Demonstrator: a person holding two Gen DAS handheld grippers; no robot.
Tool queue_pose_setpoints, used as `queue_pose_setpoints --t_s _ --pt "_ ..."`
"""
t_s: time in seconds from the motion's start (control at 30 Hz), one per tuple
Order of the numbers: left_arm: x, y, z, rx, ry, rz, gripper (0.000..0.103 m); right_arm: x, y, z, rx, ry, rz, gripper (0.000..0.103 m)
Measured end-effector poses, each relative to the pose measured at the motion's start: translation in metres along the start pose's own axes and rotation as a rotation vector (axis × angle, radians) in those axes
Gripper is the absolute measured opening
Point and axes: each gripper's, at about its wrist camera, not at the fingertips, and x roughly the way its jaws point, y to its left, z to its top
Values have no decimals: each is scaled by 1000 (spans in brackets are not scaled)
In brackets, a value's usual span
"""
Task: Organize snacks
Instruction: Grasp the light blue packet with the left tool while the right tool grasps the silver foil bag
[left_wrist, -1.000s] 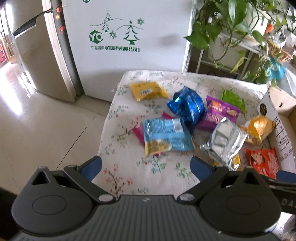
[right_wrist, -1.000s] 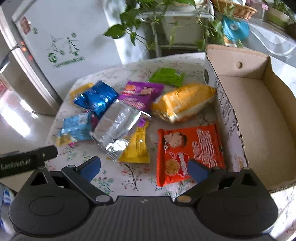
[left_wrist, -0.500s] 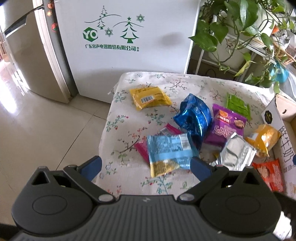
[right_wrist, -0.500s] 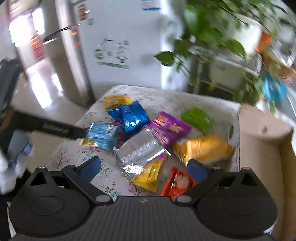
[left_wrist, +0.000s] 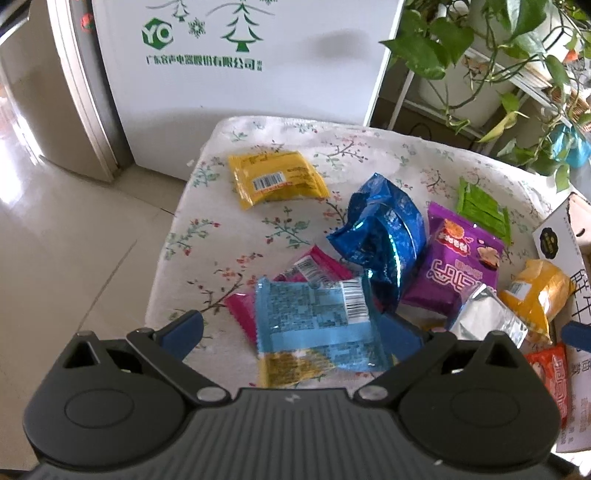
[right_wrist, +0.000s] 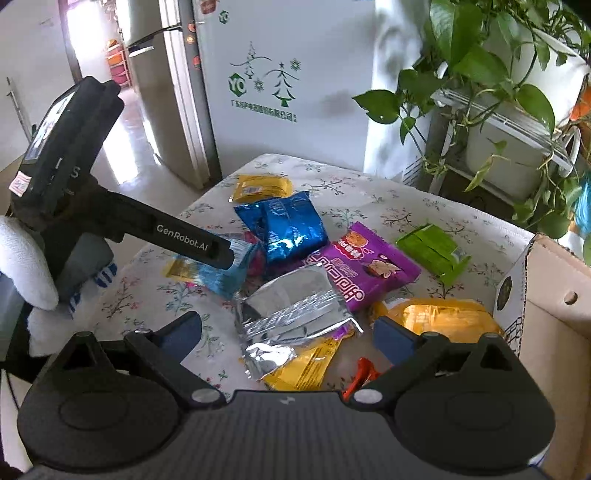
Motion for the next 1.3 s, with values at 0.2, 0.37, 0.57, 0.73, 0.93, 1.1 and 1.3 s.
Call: queue_pose_setpoints --t_s 0.2,0.37,0.57,0.73,0.93,1.1,1.3 --pt "12 -2 1 0 14 5 101 20 -2 4 -26 9 -19 102" --pt "19 -1 0 -20 32 -9 101 35 -1 5 -64 15 -22 103" --pt "21 -3 -3 7 29 -8 101 49 8 1 -130 46 -34 103" --pt "20 -7 -5 36 17 -21 101 57 17 -1 -176 45 -58 103" --pt "24 -11 -6 45 21 -29 101 62 21 -2 -183 66 -66 97" --pt "22 -14 -9 67 11 -23 96 61 18 -3 -171 64 -62 91" --pt "18 -13 -13 79 -8 -45 81 58 15 -4 -148 63 -50 88"
